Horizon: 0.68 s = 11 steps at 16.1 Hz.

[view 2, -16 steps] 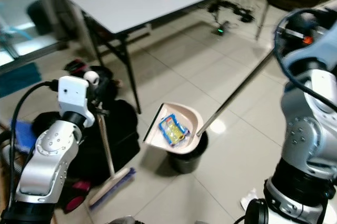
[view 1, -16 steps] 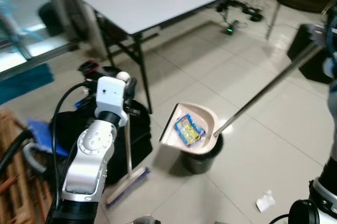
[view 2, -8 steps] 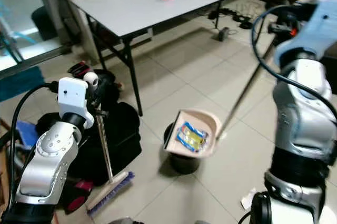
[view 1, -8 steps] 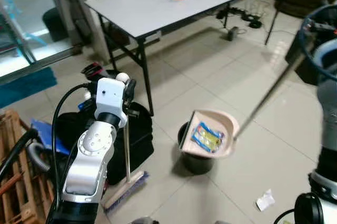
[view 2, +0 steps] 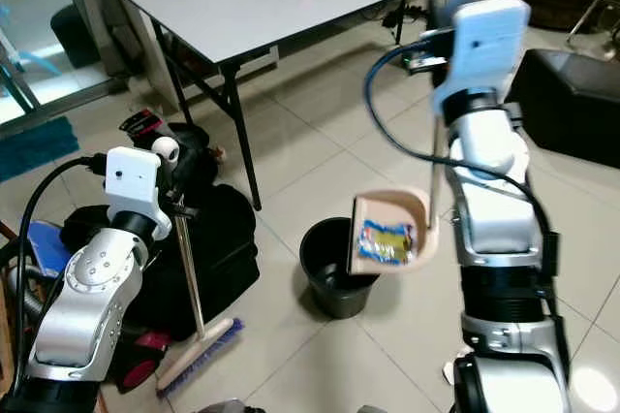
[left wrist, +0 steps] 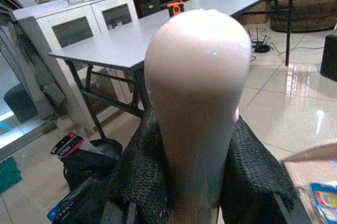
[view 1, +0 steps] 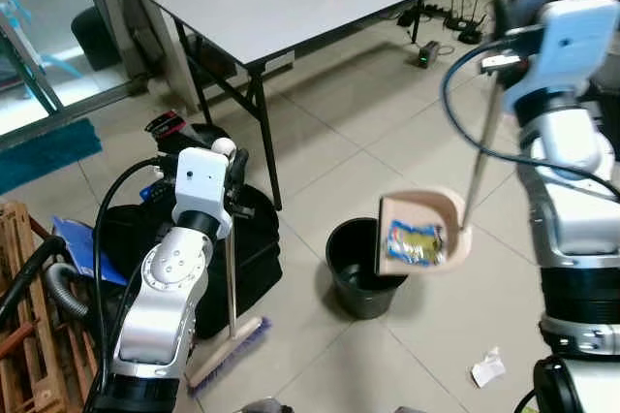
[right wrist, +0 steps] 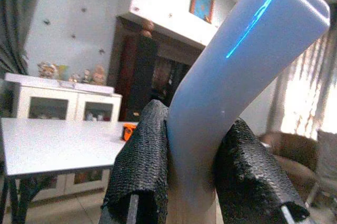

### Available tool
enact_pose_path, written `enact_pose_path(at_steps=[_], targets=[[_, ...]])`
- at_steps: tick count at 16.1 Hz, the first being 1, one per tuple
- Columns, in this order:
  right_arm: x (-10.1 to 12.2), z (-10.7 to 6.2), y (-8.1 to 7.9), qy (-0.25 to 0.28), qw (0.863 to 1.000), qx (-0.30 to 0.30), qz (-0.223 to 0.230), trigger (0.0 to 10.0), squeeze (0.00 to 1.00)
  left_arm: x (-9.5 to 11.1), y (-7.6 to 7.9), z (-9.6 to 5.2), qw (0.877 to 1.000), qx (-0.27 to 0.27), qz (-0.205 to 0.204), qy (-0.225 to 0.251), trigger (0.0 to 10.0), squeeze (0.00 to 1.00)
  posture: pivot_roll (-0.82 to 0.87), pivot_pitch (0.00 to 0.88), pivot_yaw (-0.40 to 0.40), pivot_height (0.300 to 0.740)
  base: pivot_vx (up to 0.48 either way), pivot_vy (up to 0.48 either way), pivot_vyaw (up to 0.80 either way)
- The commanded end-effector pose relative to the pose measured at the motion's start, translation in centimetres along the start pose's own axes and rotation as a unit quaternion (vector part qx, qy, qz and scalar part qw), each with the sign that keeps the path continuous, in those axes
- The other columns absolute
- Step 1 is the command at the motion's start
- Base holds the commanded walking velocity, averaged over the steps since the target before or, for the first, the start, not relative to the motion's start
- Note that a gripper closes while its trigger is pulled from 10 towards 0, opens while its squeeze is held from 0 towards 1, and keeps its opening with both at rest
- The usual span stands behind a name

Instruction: Sweep floor

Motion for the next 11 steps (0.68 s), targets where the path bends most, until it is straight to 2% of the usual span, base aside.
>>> enact_pose_path(at_steps=[1, 3, 6, 8, 11], targets=[[1.4, 0.1, -1.4, 0.047, 0.999, 0.025, -0.011, 10.0, 0.0, 0.7, -0.5, -0.2, 1.0, 0.01, 0.017, 0.017, 10.0, 0.0, -0.02, 0.049, 0.059, 0.74, 0.0, 0.0, 0.0], [1.2, -0.1, -3.1, 0.053, 0.997, 0.053, -0.022, 10.0, 0.0, 0.7, -0.6, -0.3, 1.0, 0.013, 0.017, 0.017, 10.0, 0.0, -0.02, 0.046, 0.057, 0.74, 0.0, 0.0, 0.0], [0.4, -0.9, -5.6, 0.056, 0.992, 0.099, -0.063, 10.0, 0.0, 0.5, -0.6, -0.5, 1.0, 0.012, 0.019, 0.016, 10.0, 0.0, -0.02, 0.042, 0.055, 0.74, 0.0, 0.0, 0.0], [0.4, -1.5, -6.9, 0.071, 0.99, 0.111, -0.058, 10.0, 0.0, 0.6, -0.5, -0.4, 1.0, 0.01, 0.018, 0.019, 10.0, 0.0, -0.02, 0.038, 0.059, 0.74, 0.0, 0.0, 0.0], [0.7, -2.4, -8.4, 0.1, 0.981, 0.142, -0.086, 10.0, 0.0, 0.9, -0.2, -0.2, 0.999, 0.005, 0.02, 0.026, 10.0, 0.0, -0.02, 0.035, 0.059, 0.74, 0.0, 0.0, 0.0]])
Point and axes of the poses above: a point about 5 cm out from each wrist's last joint towards the gripper, its own z axis pointing out of the wrist towards the gripper, its own x axis along the axis of the wrist's last joint, y = z × x, the point moved 2 cm from there along z, pointing out of the wrist towards the gripper, and after that the axes turned 5 degrees about -z, right-handed, at the moved point
